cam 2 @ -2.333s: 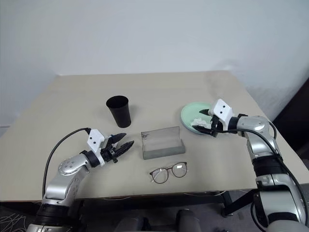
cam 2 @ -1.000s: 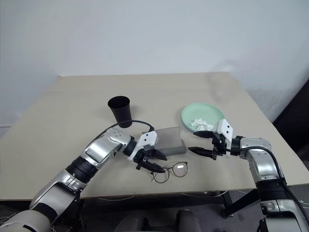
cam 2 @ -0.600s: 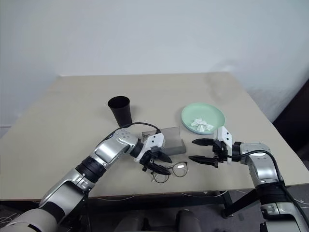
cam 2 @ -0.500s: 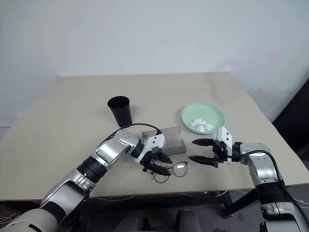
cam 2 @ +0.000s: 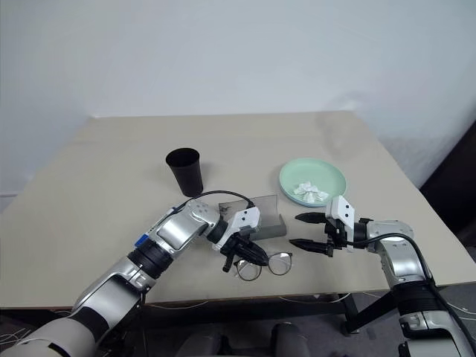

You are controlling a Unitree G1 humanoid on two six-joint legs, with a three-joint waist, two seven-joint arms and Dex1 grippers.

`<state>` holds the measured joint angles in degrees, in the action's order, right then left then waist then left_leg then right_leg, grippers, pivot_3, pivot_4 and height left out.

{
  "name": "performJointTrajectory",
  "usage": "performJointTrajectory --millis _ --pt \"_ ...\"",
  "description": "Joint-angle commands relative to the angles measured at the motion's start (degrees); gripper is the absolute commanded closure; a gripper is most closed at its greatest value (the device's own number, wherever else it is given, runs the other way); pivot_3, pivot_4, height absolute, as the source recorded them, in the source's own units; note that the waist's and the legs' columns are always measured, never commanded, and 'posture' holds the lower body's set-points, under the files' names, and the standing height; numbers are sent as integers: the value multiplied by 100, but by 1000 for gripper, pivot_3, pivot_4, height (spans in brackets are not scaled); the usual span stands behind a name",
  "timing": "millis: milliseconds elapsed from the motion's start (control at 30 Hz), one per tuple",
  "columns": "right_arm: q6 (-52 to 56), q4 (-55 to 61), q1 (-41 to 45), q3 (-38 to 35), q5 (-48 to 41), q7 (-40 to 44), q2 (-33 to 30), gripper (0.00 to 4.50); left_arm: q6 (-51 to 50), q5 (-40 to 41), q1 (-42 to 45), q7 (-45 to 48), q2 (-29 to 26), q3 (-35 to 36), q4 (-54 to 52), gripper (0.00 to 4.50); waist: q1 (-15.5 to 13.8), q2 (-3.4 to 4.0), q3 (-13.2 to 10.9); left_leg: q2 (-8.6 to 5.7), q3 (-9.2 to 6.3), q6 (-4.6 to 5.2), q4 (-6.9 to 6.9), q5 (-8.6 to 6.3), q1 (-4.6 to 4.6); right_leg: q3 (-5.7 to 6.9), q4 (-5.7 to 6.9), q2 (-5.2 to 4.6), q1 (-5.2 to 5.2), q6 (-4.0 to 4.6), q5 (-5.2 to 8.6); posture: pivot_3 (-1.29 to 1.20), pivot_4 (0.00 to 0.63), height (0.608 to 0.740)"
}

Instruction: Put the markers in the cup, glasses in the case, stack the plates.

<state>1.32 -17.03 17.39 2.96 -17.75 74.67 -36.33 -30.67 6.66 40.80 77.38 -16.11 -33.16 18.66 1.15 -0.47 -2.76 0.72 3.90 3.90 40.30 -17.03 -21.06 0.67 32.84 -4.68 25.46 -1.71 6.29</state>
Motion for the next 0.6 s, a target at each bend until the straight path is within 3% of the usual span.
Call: performJointTrajectory --millis 33,267,600 --pt "-111 101 72 -84 18 -56 -25 828 91 -123 145 -35 -3 -1 24 4470 2 0 0 -1 0 0 1 0 1 0 0 -1 -1 0 0 0 0 740" --pt "-162 13 123 -56 59 -97 -12 828 179 -121 214 -141 75 133 156 4470 3 0 0 0 -3 4 1 2 8 -6 0 -3 -3 -1 1 0 0 740" --pt "-247 -144 240 -33 117 -102 7 828 -111 453 710 -172 32 1069 34 4470 8 -2 -1 0 -5 5 1 2 7 -7 2 -4 0 -1 1 0 0 740"
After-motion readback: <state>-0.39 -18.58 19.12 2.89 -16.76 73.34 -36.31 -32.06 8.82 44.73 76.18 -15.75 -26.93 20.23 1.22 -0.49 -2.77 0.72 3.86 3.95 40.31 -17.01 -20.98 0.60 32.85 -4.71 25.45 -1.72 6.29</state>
